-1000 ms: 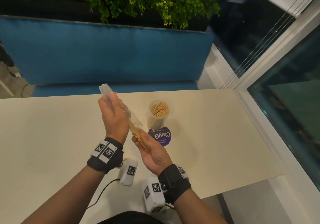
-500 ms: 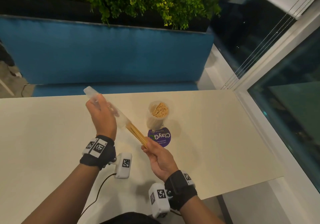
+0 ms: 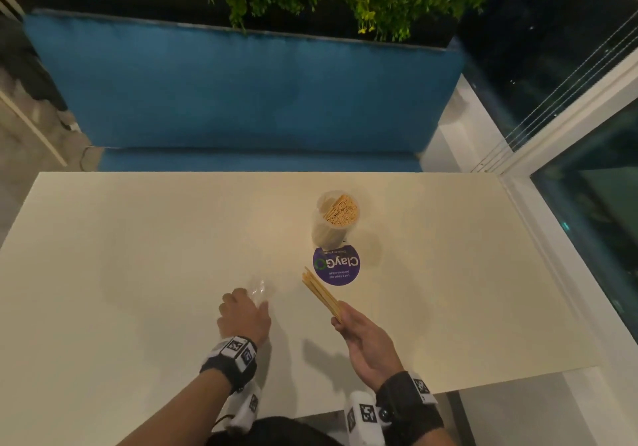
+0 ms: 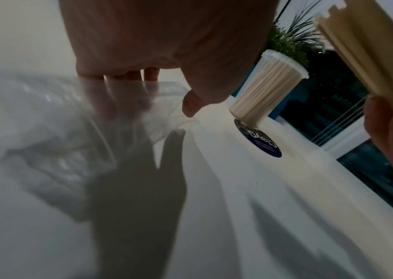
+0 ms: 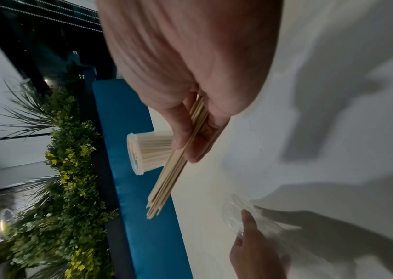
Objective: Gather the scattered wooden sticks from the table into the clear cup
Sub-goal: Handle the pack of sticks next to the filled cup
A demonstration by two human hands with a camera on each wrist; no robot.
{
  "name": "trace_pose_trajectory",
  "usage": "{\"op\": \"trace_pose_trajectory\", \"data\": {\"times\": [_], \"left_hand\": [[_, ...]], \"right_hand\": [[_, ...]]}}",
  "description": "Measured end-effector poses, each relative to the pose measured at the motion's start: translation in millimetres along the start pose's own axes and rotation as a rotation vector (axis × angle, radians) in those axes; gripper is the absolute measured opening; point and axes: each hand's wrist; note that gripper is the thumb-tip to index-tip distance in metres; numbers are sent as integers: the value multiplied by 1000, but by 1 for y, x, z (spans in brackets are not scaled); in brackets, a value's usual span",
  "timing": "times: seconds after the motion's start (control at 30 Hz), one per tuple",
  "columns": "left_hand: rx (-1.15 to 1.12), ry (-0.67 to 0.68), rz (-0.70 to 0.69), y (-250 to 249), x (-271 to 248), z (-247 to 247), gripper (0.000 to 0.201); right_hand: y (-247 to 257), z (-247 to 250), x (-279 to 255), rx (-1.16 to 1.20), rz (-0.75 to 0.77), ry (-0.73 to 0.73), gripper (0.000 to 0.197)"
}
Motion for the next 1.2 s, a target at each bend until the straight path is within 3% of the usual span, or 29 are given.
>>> {"op": "trace_pose_trajectory", "data": {"times": [0.1,0.2,0.27,0.33,0.43,0.57,0.7,0.83,0.9,1.1,1.2], "left_hand": [[123,-25,6,0,-4,2,65],[172,-43,16,-11,-4,11,89],[76,-97,-60,-32,0,23,98],[-171,-116,-182,-63,11,35,96],[-470,-22,-323,-115,31,51,104],[-424,138,-413,-167,58,60,125],[-397,160,-435,-189,73,56,105],[-401,178,-454,-196,76,49,120],[-405,188,-461,-196,77,46,119],[-429,186,-448,-194,76,44,113],[-443,194,-445,-194,76,45,113]], "right_hand": [[1,0,1,-10,5,-4,39],[7,-2,-1,-32,28,20,40],[18,-8,-2,-41,69,39,44],[36,-17,-3,-57,144,51,45],[74,-37,0,-102,284,50,43],[127,-69,8,-179,437,30,24],[160,-97,25,-441,641,-92,22],[171,-122,45,-689,762,-209,19],[174,-133,47,-865,823,-241,18],[181,-170,51,-1220,988,-232,12],[178,-198,54,-1457,1094,-182,18]]}}
Point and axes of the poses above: each hand's wrist, its own x-axis towards the middle knuckle, its own z-axis out of the back of the hand, y = z × x, and after that the axes turned 14 degrees about -y, right-handed
